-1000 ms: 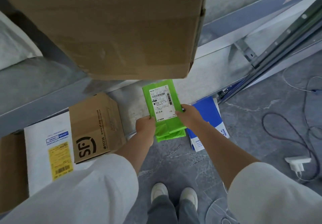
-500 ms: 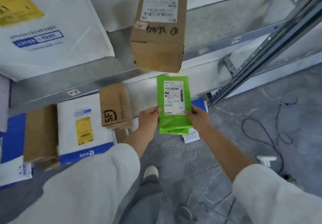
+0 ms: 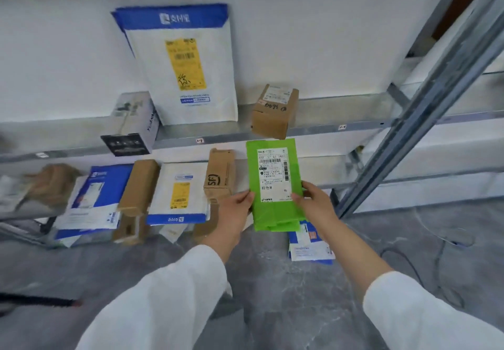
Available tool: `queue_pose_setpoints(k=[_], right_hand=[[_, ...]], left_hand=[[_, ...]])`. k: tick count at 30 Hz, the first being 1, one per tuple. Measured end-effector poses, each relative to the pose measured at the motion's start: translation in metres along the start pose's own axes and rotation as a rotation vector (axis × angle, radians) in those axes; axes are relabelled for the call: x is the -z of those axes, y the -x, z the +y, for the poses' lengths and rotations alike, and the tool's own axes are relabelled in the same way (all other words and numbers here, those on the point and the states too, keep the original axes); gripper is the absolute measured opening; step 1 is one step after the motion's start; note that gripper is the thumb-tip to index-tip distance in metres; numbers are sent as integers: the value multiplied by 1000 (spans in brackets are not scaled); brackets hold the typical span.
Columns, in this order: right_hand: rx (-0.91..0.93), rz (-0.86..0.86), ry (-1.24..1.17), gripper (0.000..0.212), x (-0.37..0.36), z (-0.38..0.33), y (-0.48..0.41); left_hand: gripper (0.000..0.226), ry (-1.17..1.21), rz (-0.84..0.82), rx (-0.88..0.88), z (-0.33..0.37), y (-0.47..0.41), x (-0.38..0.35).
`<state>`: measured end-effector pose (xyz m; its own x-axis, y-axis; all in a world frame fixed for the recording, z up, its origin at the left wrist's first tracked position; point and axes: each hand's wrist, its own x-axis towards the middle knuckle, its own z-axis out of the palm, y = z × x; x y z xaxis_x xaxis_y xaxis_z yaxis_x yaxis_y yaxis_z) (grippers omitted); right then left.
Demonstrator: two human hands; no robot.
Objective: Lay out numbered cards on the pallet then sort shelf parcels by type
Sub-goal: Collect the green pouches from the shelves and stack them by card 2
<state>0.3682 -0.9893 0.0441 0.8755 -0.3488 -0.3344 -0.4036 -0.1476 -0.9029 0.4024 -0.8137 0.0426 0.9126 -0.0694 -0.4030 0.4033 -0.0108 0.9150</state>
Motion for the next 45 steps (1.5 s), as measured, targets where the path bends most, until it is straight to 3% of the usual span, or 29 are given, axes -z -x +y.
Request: queue_pose_setpoints(k=[6, 20, 25, 30, 45], right_hand=[[156, -123, -44, 38, -24, -51, 66], [473, -338, 40, 41, -164, -196, 129], [543, -490, 43, 41, -247, -227, 174], [610, -637, 135, 38, -334, -239, 223], [752, -1010, 197, 39, -543, -284, 383]], left_hand=[[30, -62, 176, -182, 31, 58, 52], [23, 168, 457, -374, 122, 141, 213], [17, 204, 609, -435, 121, 179, 296], [32, 257, 770, -389, 105, 218, 386], [17, 305, 1140, -445, 86, 351, 588]])
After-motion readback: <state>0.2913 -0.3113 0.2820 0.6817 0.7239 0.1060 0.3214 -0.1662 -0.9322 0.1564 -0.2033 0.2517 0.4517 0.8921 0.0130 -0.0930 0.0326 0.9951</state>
